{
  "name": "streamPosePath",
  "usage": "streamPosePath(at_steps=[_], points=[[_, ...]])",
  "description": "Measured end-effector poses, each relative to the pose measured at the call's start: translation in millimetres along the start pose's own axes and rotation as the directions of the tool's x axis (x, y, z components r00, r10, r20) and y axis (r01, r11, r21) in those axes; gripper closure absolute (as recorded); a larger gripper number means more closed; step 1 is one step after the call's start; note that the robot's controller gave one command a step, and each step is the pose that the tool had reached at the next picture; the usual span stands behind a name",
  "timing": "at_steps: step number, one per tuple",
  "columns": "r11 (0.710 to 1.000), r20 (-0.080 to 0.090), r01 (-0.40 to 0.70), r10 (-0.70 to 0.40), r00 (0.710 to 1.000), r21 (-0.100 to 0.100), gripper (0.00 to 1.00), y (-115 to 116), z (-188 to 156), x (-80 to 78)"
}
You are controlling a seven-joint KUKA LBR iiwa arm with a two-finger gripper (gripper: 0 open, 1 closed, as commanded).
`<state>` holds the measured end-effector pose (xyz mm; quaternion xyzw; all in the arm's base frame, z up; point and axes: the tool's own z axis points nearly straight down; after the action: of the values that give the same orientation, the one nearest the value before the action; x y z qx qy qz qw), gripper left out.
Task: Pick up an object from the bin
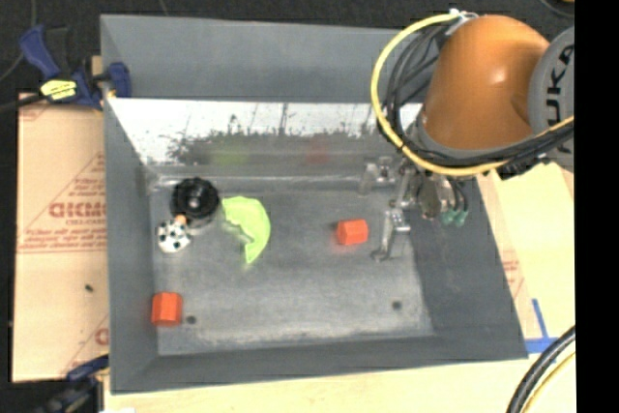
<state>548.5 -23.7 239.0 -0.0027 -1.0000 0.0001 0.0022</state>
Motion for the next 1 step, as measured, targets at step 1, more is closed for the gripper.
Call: streamPosePath(at_steps=[1], points=[[1.0,0.008,0.0,0.0,1.0,0.001,0.0,-0.3,-4.5,-1.4]])
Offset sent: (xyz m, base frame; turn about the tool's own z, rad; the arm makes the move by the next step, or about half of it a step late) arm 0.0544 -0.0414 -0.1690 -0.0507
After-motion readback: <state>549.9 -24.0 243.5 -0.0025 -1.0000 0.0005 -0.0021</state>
